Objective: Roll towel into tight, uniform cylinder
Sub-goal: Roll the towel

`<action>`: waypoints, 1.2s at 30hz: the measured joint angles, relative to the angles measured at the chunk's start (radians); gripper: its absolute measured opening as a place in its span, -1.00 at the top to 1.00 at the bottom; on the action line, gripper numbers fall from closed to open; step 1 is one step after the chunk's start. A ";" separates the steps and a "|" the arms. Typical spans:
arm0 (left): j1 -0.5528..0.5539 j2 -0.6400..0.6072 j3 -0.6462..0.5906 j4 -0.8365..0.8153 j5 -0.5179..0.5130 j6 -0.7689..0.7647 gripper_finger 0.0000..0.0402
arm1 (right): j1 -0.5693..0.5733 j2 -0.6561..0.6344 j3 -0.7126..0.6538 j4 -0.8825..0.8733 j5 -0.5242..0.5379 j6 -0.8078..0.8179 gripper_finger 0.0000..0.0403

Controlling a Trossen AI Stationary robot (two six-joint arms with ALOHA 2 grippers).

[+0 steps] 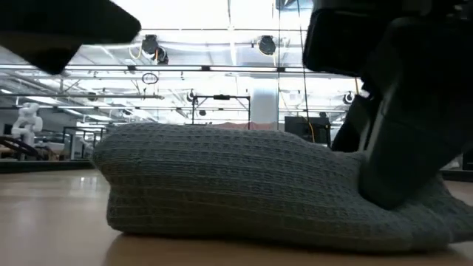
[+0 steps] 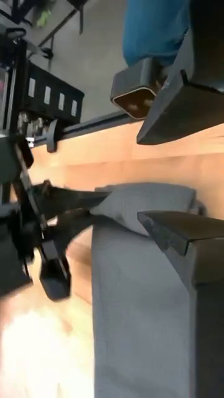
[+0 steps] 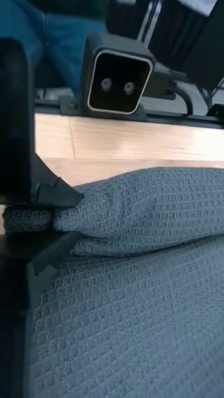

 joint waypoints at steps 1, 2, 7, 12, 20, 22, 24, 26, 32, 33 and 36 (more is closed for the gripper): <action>-0.002 0.026 0.001 0.043 -0.011 0.020 0.04 | -0.006 0.000 0.000 0.013 -0.022 0.009 0.85; -0.002 0.052 0.006 0.072 -0.019 0.044 0.01 | -0.012 0.001 -0.001 0.024 -0.040 0.017 0.85; -0.001 0.150 0.048 0.106 -0.060 0.173 -0.21 | -0.033 0.002 -0.001 0.032 -0.092 0.054 0.85; 0.002 0.185 0.080 0.110 -0.102 0.265 -0.36 | -0.041 0.002 -0.002 0.037 -0.097 0.068 0.85; 0.058 0.211 0.082 0.094 0.037 0.212 -0.23 | -0.050 0.003 -0.002 0.045 -0.134 0.083 0.85; 0.069 0.212 0.082 0.073 0.038 0.209 -0.14 | -0.053 0.003 -0.002 0.046 -0.148 0.083 0.85; 0.079 0.211 0.082 0.056 0.044 0.195 -0.05 | -0.053 0.003 -0.002 0.047 -0.163 0.083 0.85; 0.088 0.211 0.082 0.013 0.057 0.165 0.03 | -0.054 0.003 -0.002 0.048 -0.164 0.074 0.85; 0.111 0.205 0.087 -0.114 0.097 0.028 0.26 | -0.054 0.003 -0.002 0.050 -0.158 0.063 0.80; 0.112 0.205 0.086 -0.113 0.098 0.031 0.33 | -0.053 0.001 -0.002 0.050 -0.156 0.049 0.77; 0.112 0.205 0.085 -0.106 0.102 0.029 0.57 | -0.052 -0.020 -0.003 0.027 -0.136 -0.019 0.61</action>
